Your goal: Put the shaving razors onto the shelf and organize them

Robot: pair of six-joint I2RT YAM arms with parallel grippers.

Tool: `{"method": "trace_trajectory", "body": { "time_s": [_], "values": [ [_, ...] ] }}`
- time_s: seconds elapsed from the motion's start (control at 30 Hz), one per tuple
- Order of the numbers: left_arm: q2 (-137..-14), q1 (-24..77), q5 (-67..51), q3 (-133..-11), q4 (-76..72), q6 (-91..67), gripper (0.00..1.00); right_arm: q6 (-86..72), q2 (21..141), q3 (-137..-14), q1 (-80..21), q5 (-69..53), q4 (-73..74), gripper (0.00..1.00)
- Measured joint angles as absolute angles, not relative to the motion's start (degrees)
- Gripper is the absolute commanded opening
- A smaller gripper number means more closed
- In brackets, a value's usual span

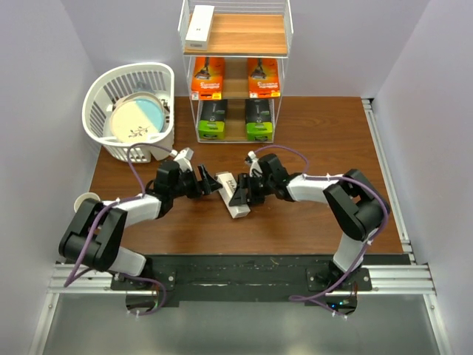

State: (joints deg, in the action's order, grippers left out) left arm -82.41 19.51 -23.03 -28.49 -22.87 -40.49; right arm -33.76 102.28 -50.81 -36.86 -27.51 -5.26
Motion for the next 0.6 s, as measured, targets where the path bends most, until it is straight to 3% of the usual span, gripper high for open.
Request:
{"method": "trace_trajectory", "body": {
  "time_s": [0.13,0.3,0.4,0.6],
  "values": [
    [-86.0,19.5,-26.0,-28.5,-27.6,-41.6,0.83,-37.0,104.0,-47.0,-33.2,-37.1,-14.7,0.61],
    [-90.0,19.6,-27.9,-29.1,-31.7,-44.1,0.79,-37.1,105.2,-46.6,-32.8,-40.2,-16.9,0.60],
    [-92.9,19.9,-28.4,-31.5,-31.7,-45.0,0.73,-36.7,105.5,-47.0,-33.0,-40.5,-16.6,0.60],
    [-95.8,20.6,-26.6,-36.5,-27.5,-48.2,0.49,-34.4,105.5,-48.7,-33.3,-40.4,-13.4,0.69]
  ]
}}
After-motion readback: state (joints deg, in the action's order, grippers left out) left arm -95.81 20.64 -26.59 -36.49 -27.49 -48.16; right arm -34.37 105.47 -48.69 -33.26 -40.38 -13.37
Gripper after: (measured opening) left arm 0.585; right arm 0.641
